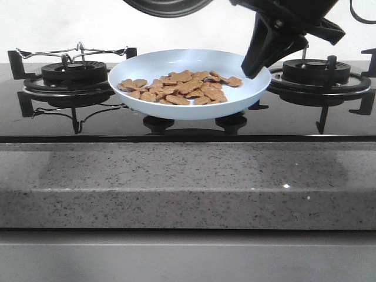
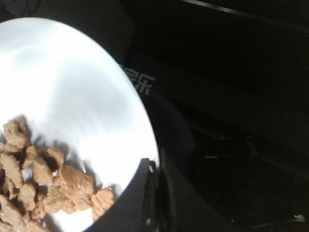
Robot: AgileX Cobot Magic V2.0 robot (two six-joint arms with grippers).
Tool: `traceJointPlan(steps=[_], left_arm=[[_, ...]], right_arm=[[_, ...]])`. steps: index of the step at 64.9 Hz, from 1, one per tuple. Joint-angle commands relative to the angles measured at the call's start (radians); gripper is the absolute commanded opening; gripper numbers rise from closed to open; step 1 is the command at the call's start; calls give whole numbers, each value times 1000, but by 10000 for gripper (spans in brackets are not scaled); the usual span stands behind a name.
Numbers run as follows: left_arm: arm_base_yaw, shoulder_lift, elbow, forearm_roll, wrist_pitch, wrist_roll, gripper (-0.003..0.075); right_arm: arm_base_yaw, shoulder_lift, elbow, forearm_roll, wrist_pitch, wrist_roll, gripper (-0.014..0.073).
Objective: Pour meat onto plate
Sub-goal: 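Tilt the pan with the left gripper to pour meat onto the plate, then return the empty pan to its burner with the left gripper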
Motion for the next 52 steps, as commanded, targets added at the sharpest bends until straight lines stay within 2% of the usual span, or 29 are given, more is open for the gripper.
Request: traceJointPlan(steps=[1,10,23,32,43,52], left_arm=[[4,-26,-32,-58,-72,-81,-20],[75,-15,-34,-89,-76,-176,-20],[244,49,-54,-173,-62,-347,-20],[356,114,-58,-317,-56,-429,-20],[481,229,-58,-551,67,-488,-20],[550,317,-62,-555,153,-620,-20]], right_arm=[[2,-39,-26,26,-30,-7,-69],[2,-39,-26,26,-30,-7,-69],[2,-39,-26,26,-30,-7,-69],[2,-39,-26,26,-30,-7,-69],[2,-39,-26,26,-30,-7,-69],[2,-39,-26,26,-30,-7,-69]])
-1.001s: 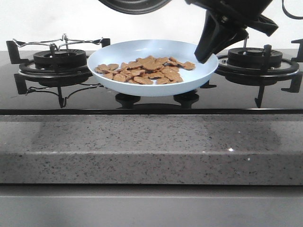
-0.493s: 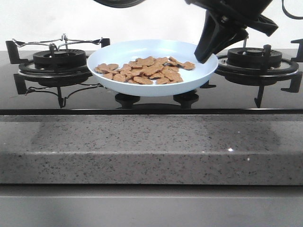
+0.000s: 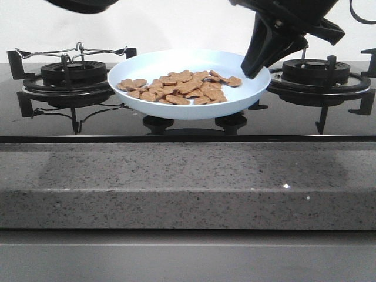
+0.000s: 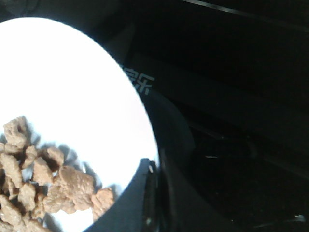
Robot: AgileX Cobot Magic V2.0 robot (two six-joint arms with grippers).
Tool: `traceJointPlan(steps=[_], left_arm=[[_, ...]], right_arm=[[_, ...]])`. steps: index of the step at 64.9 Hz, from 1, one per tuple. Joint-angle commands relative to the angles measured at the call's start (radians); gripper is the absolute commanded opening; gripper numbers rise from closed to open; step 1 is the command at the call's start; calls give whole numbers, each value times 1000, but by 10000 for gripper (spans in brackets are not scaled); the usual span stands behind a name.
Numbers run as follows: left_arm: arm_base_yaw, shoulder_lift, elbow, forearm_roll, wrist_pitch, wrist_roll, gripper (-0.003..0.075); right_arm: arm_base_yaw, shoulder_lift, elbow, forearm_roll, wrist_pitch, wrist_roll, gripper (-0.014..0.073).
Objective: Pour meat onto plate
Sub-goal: 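Return the empty pan to its burner with the left gripper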
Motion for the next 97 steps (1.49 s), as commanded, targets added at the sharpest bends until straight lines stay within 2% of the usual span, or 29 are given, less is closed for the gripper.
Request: traceJointPlan(steps=[1,12,26,37,46,60,63,69,80,83,87,97], left_arm=[[38,22,-40,-112,105,-91,-20],[72,129,-41,-112,199,-143,-20],[92,210,-43,-112,186,-221,-20],[96,250,-50,-112,193,-224,-20],[96,257,-50,-112,153,-299,-20],[96,257,-50,-103,144,-299,-11],[96,257,-50,-96,156,-299,21],[96,257,-50,-90,173,-299,141],[96,257,-50,-83,214,-292,447],[96,257,-50,-75,225,-289,499],[96,257,-50,-64,242,-289,542],[104,248,-50,-7,247,-289,549]], right_arm=[[2,-39,-26,26,-30,-7,-69],[2,-39,-26,26,-30,-7,-69],[2,-39,-26,26,-30,-7,-69],[2,-39,-26,26,-30,-7,-69],[2,-39,-26,26,-30,-7,-69],[2,-39,-26,26,-30,-7,-69],[2,-39,-26,26,-30,-7,-69],[2,-39,-26,26,-30,-7,-69],[2,-39,-26,26,-30,-7,-69],[2,-39,-26,26,-30,-7,-69],[2,-39,-26,26,-30,-7,-69],[2,-39,-26,26,-30,-7,-69]])
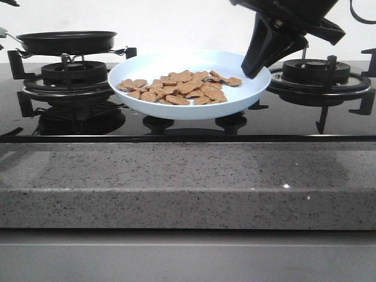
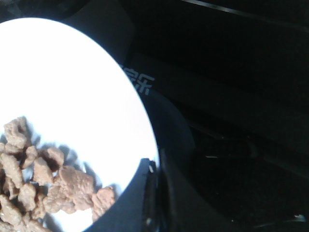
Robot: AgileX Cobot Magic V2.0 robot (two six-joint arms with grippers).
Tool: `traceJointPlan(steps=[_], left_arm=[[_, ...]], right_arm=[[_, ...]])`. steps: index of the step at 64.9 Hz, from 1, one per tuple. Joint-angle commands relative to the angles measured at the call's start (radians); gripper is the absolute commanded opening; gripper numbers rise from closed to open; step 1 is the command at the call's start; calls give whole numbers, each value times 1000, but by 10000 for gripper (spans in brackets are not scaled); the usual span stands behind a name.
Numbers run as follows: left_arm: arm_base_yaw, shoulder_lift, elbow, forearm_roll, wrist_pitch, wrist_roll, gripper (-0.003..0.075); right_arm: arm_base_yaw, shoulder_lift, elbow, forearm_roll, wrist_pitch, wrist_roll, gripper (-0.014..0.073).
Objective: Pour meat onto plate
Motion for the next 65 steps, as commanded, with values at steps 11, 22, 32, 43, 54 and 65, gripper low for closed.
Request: traceJointPlan(steps=[11,22,32,43,54,65], left_arm=[[50,-82,-30,59,76,-4,549],[96,-145,-30,198,86,-57,549],[129,-231,-30,380,78,-114,549],[111,-347,-30,593,69,-190,546],[-13,-490,-30,911,46,-323,546],[-202,-610,-30,1332,8,-613,546]], right_arm=[[2,-39,-26,24,-30,-7,-69],[2,-39,-26,24,-30,-7,-69],[2,-39,-26,24,-30,-7,-69],[2,-39,-26,24,-30,-7,-69],[2,-39,-26,24,-30,-7,-69],[2,-39,-26,24,-30,-7,-69]])
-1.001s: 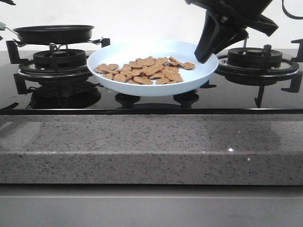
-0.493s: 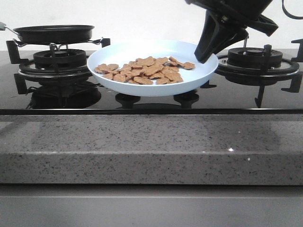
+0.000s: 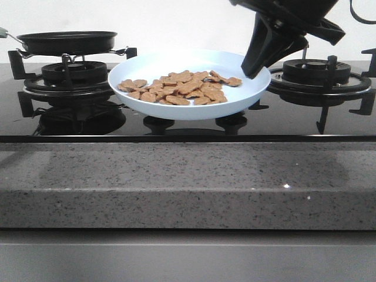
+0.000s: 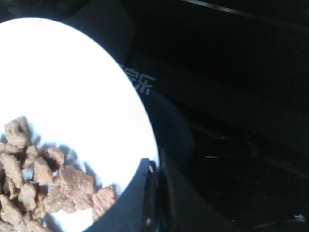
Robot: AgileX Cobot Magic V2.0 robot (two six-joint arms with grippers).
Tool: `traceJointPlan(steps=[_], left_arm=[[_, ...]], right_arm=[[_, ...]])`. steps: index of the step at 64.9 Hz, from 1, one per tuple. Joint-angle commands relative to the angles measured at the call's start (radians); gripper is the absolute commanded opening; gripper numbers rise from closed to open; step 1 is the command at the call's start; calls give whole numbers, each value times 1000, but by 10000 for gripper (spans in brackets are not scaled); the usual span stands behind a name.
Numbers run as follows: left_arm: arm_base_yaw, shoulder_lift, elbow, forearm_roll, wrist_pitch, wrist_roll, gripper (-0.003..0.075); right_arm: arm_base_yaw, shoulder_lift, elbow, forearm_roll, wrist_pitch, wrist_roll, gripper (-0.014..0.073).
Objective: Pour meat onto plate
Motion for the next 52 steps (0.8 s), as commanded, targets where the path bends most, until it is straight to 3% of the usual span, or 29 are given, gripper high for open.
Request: traceJointPlan(steps=[1,10,20,52], left_arm=[[-103,-85,-30,246,-54,-184,546],[-238,-157,-14,558,-35,-414,546],[-342,-257,79,734,-62,-572,546],[-373,-551,378,698,-148,-606,546]], right_arm=[[2,-39,-26,24,-30,-7,-69],[2,-39,-26,24,-30,-7,-69],[2,-39,-26,24,-30,-7,-69],[2,-39,-26,24,-30,-7,-69]])
